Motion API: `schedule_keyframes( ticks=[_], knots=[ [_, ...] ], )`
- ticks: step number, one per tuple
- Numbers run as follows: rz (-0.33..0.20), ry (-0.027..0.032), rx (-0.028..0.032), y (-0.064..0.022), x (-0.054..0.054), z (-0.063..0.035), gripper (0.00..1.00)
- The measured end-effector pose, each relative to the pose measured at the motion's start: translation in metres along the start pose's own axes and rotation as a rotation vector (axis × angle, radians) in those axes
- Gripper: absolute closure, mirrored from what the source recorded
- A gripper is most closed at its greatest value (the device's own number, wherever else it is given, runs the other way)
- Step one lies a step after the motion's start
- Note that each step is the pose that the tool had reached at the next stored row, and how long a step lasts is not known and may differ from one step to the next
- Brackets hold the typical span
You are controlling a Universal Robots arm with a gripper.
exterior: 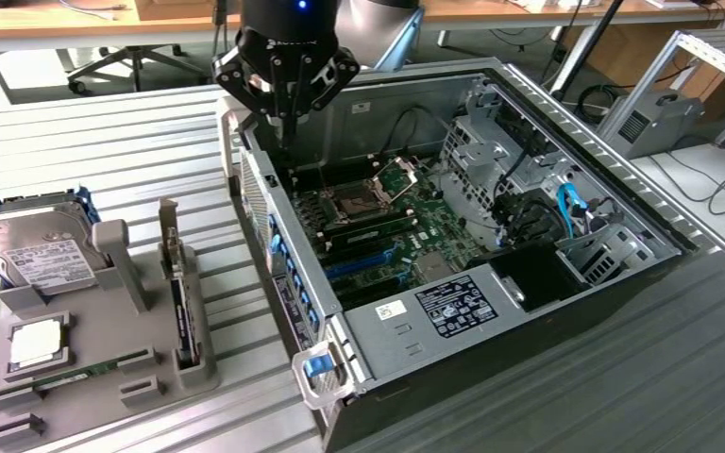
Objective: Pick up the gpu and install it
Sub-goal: 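Reach for the gpu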
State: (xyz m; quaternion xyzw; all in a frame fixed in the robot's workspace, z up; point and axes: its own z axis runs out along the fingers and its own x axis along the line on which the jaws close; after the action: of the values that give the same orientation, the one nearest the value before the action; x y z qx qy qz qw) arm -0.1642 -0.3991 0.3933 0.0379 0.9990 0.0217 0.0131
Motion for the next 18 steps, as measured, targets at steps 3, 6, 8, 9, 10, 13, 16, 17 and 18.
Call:
schedule_keyframes(
  ticks=[3,6,8,9,10,13,16,17,18],
  knots=[
    [0.0,0.0,0.0,0.0,0.0006,0.0,0.89],
    [0.0,0.0,0.0,-0.0001,0.0011,0.0,0.89],
    [0.0,0.0001,0.0,-0.0001,0.0015,-0.0001,0.89],
    [0.0,0.0,0.0,-0.0001,0.0017,-0.0001,0.89],
    [0.0,0.0,0.0,-0.0001,0.0019,-0.0001,0.89],
    [0.0,0.0,0.0,-0.0004,0.0047,-0.0001,0.89],
    [0.0,-0.0001,0.0,-0.0004,0.0049,-0.0001,0.89],
    [0.0,0.0,0.0,-0.0004,0.005,-0.0001,0.89],
    [0.0,0.0,0.0,-0.0004,0.0052,-0.0001,0.89]
  ],
)
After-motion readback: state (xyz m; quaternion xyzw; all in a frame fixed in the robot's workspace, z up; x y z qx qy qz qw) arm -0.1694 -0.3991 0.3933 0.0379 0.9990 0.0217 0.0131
